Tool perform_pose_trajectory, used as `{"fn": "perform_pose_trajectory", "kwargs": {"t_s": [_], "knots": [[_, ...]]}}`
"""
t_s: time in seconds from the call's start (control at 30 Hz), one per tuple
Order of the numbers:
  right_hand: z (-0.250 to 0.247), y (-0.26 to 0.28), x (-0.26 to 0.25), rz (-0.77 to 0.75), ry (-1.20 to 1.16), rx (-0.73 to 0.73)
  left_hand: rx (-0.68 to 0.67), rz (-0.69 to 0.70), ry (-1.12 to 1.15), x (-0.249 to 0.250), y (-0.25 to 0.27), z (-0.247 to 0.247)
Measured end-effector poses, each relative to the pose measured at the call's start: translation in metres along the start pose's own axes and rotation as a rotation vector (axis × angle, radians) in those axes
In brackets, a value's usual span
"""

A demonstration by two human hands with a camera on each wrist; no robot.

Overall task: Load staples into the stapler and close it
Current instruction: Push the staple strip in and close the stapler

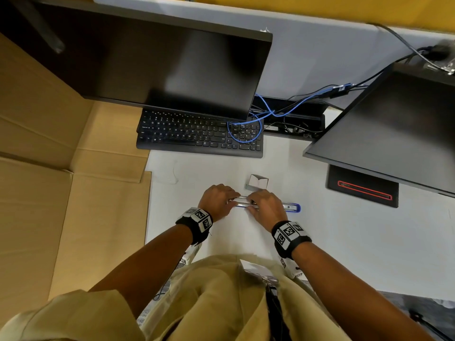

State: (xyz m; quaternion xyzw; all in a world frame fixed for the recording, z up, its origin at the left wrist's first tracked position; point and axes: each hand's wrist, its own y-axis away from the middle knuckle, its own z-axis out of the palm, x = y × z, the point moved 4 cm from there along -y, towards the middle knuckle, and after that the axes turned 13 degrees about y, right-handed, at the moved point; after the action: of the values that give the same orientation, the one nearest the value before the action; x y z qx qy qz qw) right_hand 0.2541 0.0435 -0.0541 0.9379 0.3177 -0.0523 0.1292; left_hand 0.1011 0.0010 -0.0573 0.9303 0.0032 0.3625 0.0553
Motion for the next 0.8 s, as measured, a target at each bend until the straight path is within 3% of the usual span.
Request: {"fn": "perform_pose_trajectory", "kwargs": {"t_s": [0.43, 0.8], "knots": [[0.008, 0.014, 0.045, 0.133, 0.316, -0.159, -0.150, 0.067, -0.079, -0.003, -0.005, 0.009], [-0.017, 0.022, 0.048, 0.131, 0.351, -0.173, -0.113, 0.026, 0.033, -0.008, -0.004, 0.009]]}}
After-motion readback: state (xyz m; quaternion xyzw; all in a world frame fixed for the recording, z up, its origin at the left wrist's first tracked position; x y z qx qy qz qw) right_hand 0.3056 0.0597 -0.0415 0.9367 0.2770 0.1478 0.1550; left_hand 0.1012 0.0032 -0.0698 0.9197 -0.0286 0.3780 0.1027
